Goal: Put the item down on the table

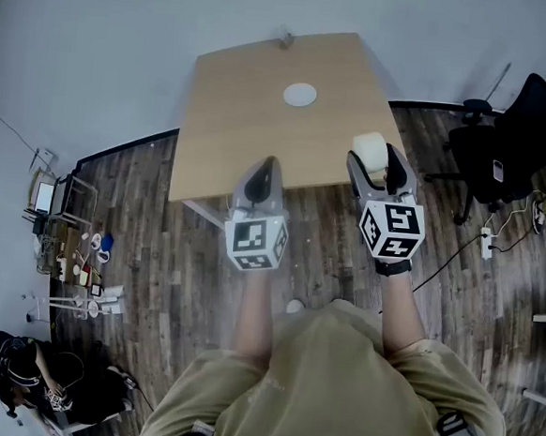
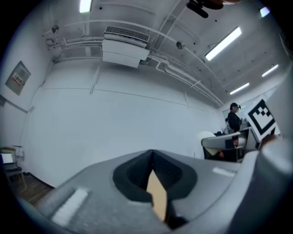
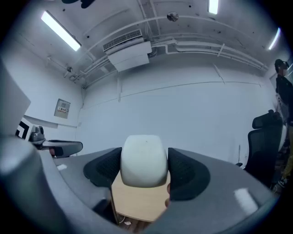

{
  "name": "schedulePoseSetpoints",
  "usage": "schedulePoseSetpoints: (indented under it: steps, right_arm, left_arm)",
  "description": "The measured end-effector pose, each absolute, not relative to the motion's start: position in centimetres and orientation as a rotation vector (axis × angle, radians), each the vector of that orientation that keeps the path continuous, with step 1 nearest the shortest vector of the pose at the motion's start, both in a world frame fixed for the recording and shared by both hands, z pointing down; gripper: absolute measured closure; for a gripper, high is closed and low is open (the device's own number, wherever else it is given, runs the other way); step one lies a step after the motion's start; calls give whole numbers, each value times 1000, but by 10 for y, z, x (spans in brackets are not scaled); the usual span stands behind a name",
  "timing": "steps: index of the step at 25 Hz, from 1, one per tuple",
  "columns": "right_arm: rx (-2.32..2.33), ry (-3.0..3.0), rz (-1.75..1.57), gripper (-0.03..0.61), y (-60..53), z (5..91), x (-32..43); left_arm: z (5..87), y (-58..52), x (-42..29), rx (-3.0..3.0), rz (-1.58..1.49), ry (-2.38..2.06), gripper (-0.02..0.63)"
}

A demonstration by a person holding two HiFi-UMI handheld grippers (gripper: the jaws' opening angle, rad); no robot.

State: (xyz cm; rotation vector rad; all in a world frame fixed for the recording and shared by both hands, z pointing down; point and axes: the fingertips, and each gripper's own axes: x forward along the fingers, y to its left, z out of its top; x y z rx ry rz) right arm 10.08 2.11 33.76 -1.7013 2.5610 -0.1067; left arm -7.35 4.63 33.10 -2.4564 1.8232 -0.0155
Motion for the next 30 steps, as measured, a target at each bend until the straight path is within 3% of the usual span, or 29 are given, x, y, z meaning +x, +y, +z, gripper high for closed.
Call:
schedulePoseSetpoints:
  steps: [17, 30]
  right_arm:
    - [-1536, 2666, -124, 261, 48, 363, 127]
    - [-1545, 2677, -54, 261, -36, 365, 108]
  left_arm:
    - [358, 78, -28, -2416, -68, 1921, 612]
    - [373, -33, -34, -2429, -171, 1839, 612]
